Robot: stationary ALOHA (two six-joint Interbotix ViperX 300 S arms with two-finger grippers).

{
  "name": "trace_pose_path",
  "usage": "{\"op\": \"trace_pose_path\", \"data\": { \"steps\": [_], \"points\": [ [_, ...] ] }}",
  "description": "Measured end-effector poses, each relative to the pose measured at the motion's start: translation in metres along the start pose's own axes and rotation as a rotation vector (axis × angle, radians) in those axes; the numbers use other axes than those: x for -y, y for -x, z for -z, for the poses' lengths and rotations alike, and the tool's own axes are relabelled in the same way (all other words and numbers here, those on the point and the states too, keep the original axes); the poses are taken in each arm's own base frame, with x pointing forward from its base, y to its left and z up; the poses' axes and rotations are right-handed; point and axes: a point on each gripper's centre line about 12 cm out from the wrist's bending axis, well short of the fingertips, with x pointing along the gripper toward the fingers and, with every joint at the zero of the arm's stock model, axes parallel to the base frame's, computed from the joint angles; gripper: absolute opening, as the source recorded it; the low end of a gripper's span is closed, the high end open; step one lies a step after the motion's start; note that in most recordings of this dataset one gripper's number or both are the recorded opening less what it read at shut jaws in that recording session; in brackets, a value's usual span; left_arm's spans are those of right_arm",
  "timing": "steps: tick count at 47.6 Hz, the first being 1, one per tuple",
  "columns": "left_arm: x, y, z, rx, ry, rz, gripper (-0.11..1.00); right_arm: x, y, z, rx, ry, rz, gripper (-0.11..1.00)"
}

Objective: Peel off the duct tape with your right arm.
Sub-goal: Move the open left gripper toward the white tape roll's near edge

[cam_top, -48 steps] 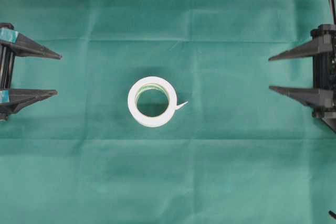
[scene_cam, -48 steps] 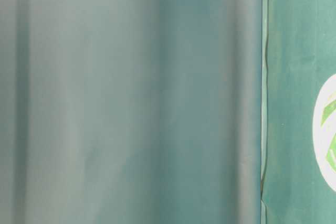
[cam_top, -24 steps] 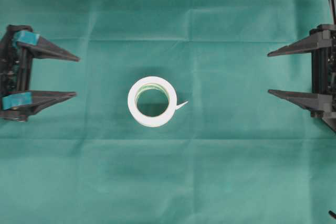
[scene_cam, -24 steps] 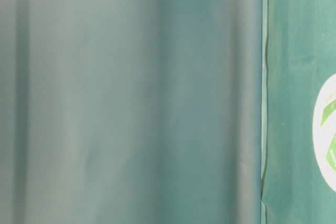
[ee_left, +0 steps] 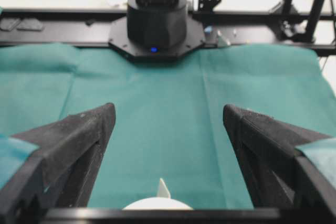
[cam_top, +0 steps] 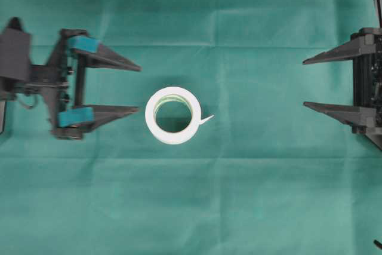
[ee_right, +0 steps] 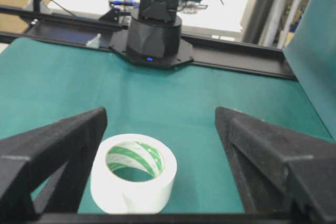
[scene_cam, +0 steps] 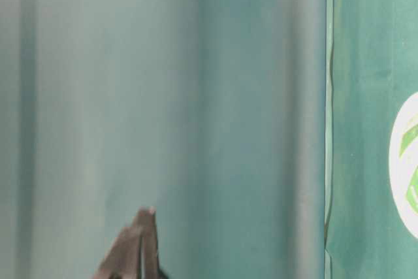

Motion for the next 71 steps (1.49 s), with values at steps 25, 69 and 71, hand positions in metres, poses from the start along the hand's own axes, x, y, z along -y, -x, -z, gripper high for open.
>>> {"op": "trace_pose_path", "data": {
  "steps": [25,69,71],
  "points": [
    [0.012,-0.046,0.000,-0.056,0.000,0.032,0.95,0.000,0.000,0.002,-0.005,0.000,-0.002,0.69],
    [0.022,-0.062,0.007,-0.684,0.012,0.048,0.95,0.000,0.000,0.002,-0.005,-0.014,0.000,0.69],
    [0.023,-0.064,0.009,-0.716,0.012,0.047,0.95,0.000,0.000,0.002,-0.005,-0.014,-0.001,0.69]
  ]
}}
